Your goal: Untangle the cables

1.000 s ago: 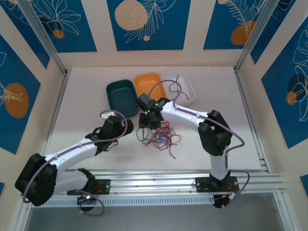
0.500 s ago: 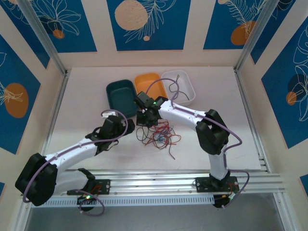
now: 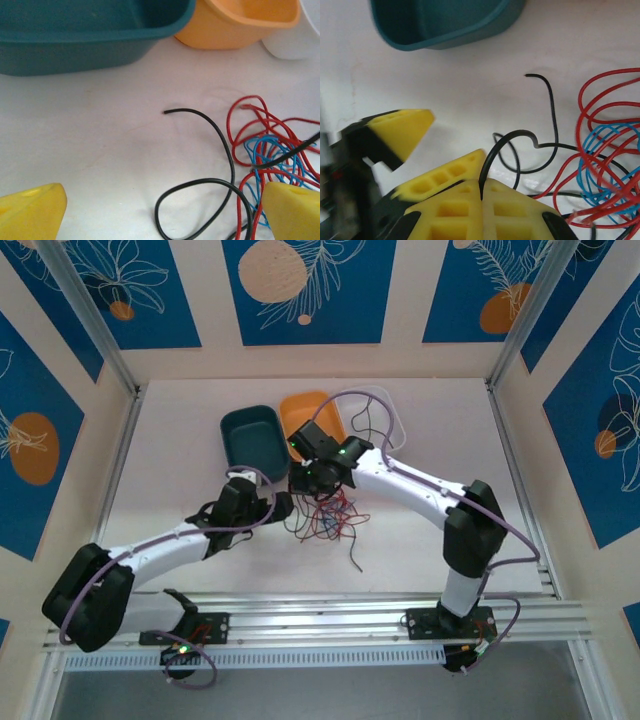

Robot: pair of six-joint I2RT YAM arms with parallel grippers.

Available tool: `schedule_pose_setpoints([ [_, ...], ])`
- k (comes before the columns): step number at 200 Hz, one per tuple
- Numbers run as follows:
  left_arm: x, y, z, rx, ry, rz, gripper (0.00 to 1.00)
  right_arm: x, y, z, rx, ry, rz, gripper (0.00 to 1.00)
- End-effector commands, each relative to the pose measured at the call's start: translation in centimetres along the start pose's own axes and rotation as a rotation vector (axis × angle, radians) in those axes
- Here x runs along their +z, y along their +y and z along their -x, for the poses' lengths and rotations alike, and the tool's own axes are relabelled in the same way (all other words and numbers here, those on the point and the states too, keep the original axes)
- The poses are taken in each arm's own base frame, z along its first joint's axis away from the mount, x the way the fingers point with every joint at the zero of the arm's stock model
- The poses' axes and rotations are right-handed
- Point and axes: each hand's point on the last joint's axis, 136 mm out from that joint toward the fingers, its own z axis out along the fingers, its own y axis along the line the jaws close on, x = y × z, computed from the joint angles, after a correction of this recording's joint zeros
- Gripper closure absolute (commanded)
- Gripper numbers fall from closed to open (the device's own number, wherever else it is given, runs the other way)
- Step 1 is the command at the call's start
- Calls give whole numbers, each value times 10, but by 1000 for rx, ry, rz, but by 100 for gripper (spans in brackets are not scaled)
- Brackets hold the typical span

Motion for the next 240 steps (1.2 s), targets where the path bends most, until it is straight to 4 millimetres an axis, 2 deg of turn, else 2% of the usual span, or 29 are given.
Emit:
schedule_pose_setpoints([
  [1, 2, -24, 10, 33, -5, -111, 0, -37, 18, 4, -76, -76, 84, 100],
  [64, 6, -53, 18, 50, -14, -246, 0, -114, 45, 9, -246, -277, 179, 100],
  [96, 7, -54, 17, 48, -14, -253, 0, -156, 54, 17, -304, -393, 220, 100],
  [165, 7, -55, 17, 39, -15, -263, 0, -229, 72, 26, -434, -582, 334, 100],
  [191, 8, -57, 16, 38, -8, -270, 0, -254, 79, 30, -487, -633, 353, 100],
  [240, 10, -55, 13, 30, -3, -266, 0, -289, 93, 34, -561, -699, 395, 100],
])
